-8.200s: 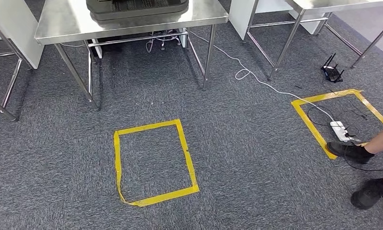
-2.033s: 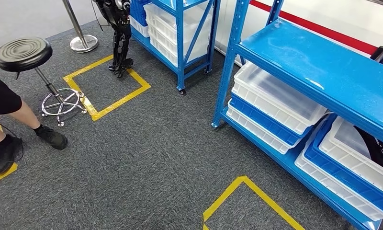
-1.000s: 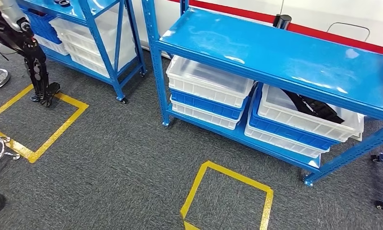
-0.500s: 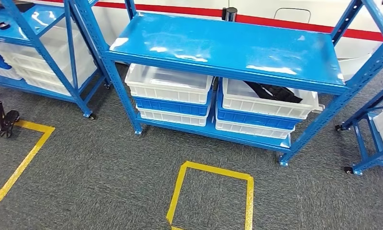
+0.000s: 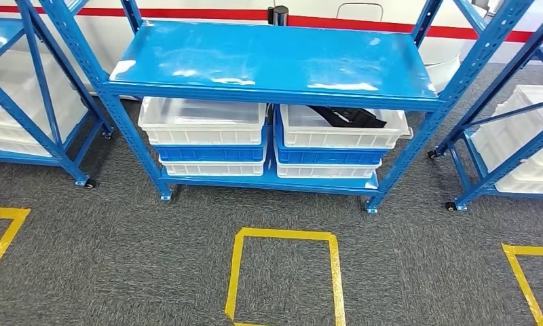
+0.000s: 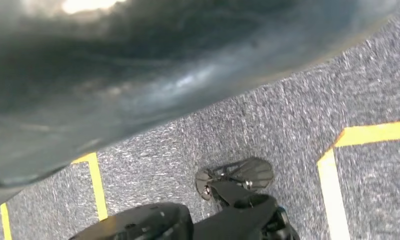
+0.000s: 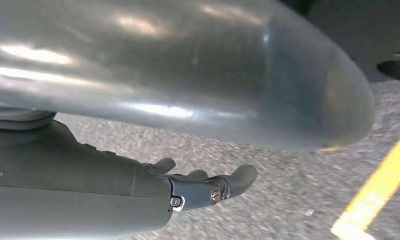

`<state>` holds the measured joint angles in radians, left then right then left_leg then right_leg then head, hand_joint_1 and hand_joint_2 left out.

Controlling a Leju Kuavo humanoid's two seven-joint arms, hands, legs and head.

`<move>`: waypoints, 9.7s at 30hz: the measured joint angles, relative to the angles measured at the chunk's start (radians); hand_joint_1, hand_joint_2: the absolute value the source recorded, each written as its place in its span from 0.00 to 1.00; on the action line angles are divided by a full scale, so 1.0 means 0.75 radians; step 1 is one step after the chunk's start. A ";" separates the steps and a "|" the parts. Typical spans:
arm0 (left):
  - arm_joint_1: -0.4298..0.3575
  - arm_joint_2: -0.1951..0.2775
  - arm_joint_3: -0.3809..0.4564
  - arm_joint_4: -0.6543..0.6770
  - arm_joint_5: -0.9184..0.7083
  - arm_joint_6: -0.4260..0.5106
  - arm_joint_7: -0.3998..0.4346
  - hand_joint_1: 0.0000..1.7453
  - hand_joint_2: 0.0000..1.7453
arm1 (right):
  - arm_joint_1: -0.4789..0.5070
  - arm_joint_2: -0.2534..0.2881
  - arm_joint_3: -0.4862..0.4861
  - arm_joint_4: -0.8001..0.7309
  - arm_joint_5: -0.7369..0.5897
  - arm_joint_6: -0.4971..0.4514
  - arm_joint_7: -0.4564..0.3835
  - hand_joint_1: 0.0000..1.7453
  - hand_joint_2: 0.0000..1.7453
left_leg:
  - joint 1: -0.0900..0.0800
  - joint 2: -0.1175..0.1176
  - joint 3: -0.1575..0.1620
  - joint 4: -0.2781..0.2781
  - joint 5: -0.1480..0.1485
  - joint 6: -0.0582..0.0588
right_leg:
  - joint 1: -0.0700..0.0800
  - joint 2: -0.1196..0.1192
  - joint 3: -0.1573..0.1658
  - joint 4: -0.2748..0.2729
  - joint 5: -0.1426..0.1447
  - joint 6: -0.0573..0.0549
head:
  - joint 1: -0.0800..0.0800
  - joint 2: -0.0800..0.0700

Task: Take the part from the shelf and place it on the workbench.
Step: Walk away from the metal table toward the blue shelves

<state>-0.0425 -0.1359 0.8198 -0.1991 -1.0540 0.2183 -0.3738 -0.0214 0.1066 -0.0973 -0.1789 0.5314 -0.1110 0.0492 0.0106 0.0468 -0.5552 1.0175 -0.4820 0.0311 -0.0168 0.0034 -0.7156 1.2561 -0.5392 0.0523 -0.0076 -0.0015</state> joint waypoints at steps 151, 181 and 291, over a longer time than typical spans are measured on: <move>-0.005 -0.017 0.071 0.000 -0.003 -0.034 -0.013 0.00 0.00 | 0.004 -0.005 -0.001 0.000 0.086 -0.046 -0.069 0.00 0.00 | 0.001 -0.073 -0.028 0.008 0.025 -0.006 | 0.003 0.005 0.182 -0.210 0.001 -0.015 | 0.004 0.000; -0.009 -0.013 0.072 0.000 -0.006 -0.038 -0.020 0.00 0.00 | 0.003 -0.007 -0.001 0.000 0.095 -0.009 -0.065 0.00 0.00 | -0.003 -0.074 -0.041 0.022 0.021 -0.013 | 0.006 0.006 0.255 -0.270 -0.010 -0.015 | 0.001 0.000; -0.015 -0.033 0.090 0.000 -0.054 -0.019 -0.017 0.00 0.00 | 0.007 -0.014 0.000 0.002 0.149 0.009 -0.064 0.00 0.00 | -0.007 -0.164 -0.061 0.012 0.059 -0.012 | 0.011 0.028 0.235 -0.333 0.072 -0.027 | 0.017 0.000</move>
<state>-0.0538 -0.1606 0.8873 -0.1991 -1.0942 0.2041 -0.3866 -0.0163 0.0959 -0.0975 -0.1778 0.6434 -0.1042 0.0009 0.0051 -0.0764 -0.6013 1.0263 -0.4377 0.0224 -0.0085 0.0247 -0.5395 1.0060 -0.4848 0.0324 0.0053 -0.0015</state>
